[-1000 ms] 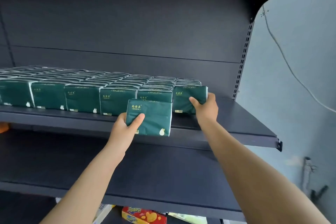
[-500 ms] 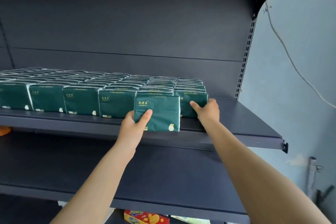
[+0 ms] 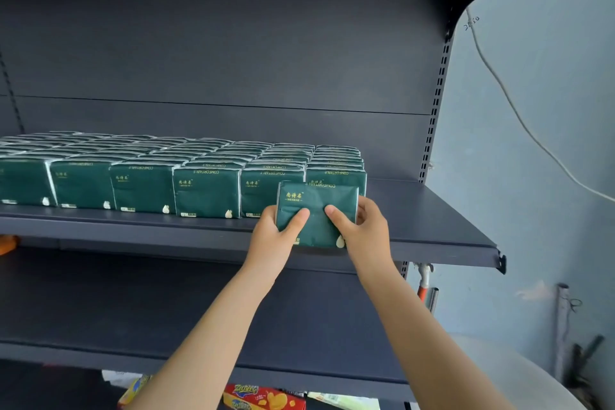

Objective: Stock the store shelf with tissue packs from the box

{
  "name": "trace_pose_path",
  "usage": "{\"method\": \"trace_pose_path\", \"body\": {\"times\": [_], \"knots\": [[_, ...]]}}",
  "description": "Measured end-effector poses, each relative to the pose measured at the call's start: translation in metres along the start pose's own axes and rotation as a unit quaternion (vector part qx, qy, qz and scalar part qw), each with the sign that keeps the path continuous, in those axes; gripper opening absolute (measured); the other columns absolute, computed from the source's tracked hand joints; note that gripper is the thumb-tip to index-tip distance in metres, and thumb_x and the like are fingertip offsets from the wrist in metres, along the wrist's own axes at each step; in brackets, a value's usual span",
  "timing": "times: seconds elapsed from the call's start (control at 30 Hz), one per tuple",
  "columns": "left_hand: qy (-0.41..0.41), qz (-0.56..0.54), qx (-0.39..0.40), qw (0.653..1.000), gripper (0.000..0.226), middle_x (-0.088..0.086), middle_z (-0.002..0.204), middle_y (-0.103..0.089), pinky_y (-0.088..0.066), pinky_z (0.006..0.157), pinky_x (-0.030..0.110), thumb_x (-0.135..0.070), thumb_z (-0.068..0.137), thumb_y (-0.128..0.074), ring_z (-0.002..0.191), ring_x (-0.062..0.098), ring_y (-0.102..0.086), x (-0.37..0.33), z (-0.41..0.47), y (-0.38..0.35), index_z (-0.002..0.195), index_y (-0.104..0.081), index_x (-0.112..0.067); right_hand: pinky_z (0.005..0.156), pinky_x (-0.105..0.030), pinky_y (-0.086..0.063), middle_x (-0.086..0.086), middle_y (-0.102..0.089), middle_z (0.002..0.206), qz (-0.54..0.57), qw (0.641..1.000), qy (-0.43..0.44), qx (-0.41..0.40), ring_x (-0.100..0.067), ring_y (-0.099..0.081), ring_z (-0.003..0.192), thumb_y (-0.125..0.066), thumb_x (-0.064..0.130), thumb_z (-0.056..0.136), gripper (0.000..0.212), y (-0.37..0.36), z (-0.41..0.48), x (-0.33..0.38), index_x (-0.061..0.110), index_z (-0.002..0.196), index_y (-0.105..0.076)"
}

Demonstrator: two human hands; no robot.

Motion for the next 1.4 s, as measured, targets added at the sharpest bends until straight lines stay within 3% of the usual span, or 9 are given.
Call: {"method": "trace_pose_path", "body": {"times": [0.1,0.2,0.3,0.4,0.57,0.77,0.93,1.27,1.4], "knots": [[-0.024,0.083,0.020,0.996,0.028,0.000,0.099,-0.065,-0.043,0.073,0.019,-0.040,0.088,-0.059,0.093,0.011,-0.060,-0.006,0.006,0.003,0.102,-0.059,-0.016,0.076,-0.032,-0.055,0.007,-0.069,0.094,-0.024,1.000,-0.005,-0.005,-0.009,-0.066,0.083,-0.076,0.022,0.078,0.024,0.011,0.009,0.003,0.026,0.094,-0.057],[-0.055,0.146,0.040,0.987,0.025,-0.011,0.095,-0.061,-0.040,0.068,0.007,-0.038,0.088,-0.060,0.085,-0.005,-0.055,-0.018,0.012,0.008,0.105,-0.057,-0.020,0.079,-0.032,-0.054,0.008,-0.068,0.097,-0.044,0.999,0.002,-0.015,-0.010,-0.065,0.090,-0.077,0.023,0.077,0.035,0.023,0.020,0.008,0.018,0.106,-0.059],[-0.126,0.215,0.011,0.968,0.029,-0.007,0.102,-0.059,-0.044,0.077,0.011,-0.031,0.089,-0.062,0.089,0.004,-0.056,-0.038,0.022,0.020,0.112,-0.058,-0.014,0.080,-0.032,-0.053,0.004,-0.066,0.100,-0.075,0.996,0.006,-0.042,-0.007,-0.063,0.076,-0.076,0.024,0.078,0.032,0.035,0.033,0.011,0.019,0.104,-0.058],[-0.224,0.375,-0.019,0.899,0.043,0.000,0.124,-0.050,-0.039,0.095,0.027,-0.036,0.091,-0.057,0.116,0.016,-0.047,-0.061,0.032,0.023,0.124,-0.052,-0.011,0.079,-0.031,-0.049,0.001,-0.060,0.110,-0.130,0.989,0.015,-0.073,-0.010,-0.059,0.086,-0.075,0.027,0.078,0.035,0.039,0.048,0.007,0.019,0.107,-0.057],[-0.282,0.598,0.040,0.750,0.075,0.008,0.149,-0.027,-0.024,0.112,0.031,-0.050,0.090,-0.051,0.138,0.022,-0.026,-0.071,0.061,0.000,0.146,-0.023,-0.009,0.089,-0.030,-0.040,-0.003,-0.048,0.119,-0.221,0.970,0.032,-0.093,-0.021,-0.046,0.113,-0.071,0.029,0.082,0.047,0.028,0.063,-0.002,0.011,0.121,-0.052],[-0.278,0.668,0.141,0.675,0.086,0.009,0.157,-0.013,-0.009,0.118,0.035,-0.049,0.088,-0.055,0.144,0.023,-0.014,-0.044,0.081,-0.018,0.150,-0.009,-0.011,0.075,-0.028,-0.038,0.005,-0.053,0.104,-0.258,0.964,0.025,-0.060,-0.016,-0.050,0.099,-0.072,0.030,0.080,0.045,0.012,0.063,-0.014,0.014,0.115,-0.048],[-0.295,0.654,0.158,0.679,0.082,0.006,0.156,-0.017,-0.009,0.117,0.032,-0.046,0.087,-0.057,0.144,0.021,-0.016,-0.041,0.082,-0.018,0.149,-0.015,-0.012,0.076,-0.029,-0.037,-0.004,-0.054,0.120,-0.288,0.954,-0.004,-0.082,-0.024,-0.051,0.112,-0.074,0.034,0.078,0.057,0.008,0.062,-0.017,0.012,0.121,-0.043],[-0.293,0.650,0.169,0.680,0.082,0.004,0.157,-0.016,-0.011,0.117,0.034,-0.044,0.087,-0.058,0.144,0.020,-0.016,-0.036,0.087,-0.019,0.149,-0.015,-0.013,0.078,-0.031,-0.040,-0.005,-0.052,0.121,-0.305,0.950,-0.045,-0.055,-0.024,-0.050,0.111,-0.076,0.034,0.076,0.060,0.006,0.067,-0.017,0.009,0.119,-0.043],[-0.290,0.657,0.176,0.673,0.081,0.005,0.159,-0.009,-0.010,0.118,0.035,-0.048,0.090,-0.052,0.145,0.021,-0.012,-0.044,0.080,-0.015,0.150,-0.010,-0.013,0.087,-0.037,-0.043,-0.009,-0.050,0.124,-0.334,0.941,-0.041,-0.042,-0.027,-0.048,0.115,-0.077,0.037,0.075,0.064,0.008,0.061,-0.008,0.006,0.118,-0.040]]}}
Point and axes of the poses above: each hand's wrist, its own z-axis towards the middle knuckle, its own y-axis out of the back of the hand, x = y × z, the point moved 10 cm from there along z, towards the middle knuckle
